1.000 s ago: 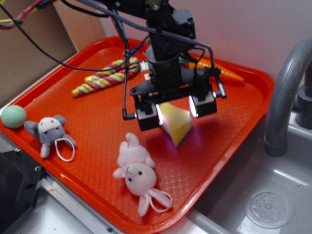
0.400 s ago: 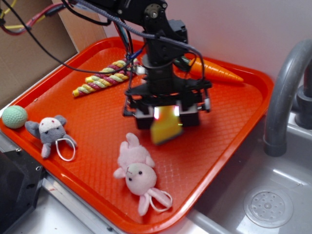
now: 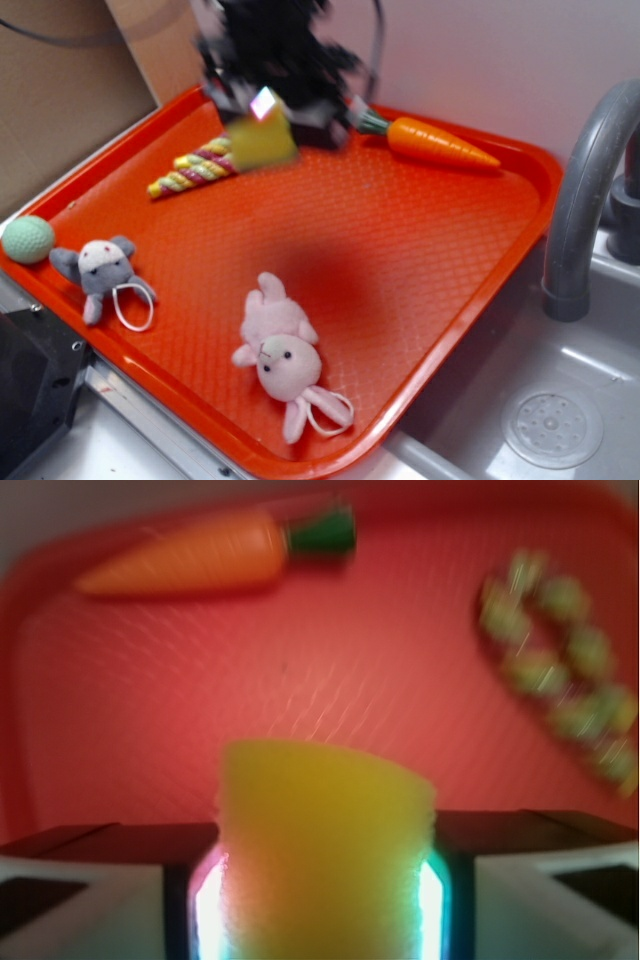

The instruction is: Grab the green sponge.

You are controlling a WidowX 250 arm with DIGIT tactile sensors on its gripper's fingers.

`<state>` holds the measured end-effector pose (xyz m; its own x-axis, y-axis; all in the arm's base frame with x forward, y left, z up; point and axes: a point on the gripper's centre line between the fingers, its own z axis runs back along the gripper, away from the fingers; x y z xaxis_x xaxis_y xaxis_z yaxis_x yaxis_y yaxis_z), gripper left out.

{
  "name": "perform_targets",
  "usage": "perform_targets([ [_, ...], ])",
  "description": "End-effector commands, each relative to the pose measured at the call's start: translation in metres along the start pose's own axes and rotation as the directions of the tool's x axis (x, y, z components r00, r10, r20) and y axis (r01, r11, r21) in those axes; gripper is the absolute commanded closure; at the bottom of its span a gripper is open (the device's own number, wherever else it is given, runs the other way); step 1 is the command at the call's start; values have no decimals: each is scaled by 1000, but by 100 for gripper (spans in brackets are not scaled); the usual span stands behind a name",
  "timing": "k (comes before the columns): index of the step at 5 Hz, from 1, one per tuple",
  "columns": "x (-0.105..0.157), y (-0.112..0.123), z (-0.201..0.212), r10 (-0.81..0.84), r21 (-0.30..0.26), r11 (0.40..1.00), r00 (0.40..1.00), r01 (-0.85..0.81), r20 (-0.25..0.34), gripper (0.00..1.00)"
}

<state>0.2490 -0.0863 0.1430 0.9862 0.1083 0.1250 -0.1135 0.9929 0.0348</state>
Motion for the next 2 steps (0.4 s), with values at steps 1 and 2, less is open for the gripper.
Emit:
perform_targets([
  [1, 25, 20, 68, -220, -13, 975, 973, 221, 75, 100],
  [2, 19, -1, 54, -223, 41, 974, 972, 221, 72, 100],
])
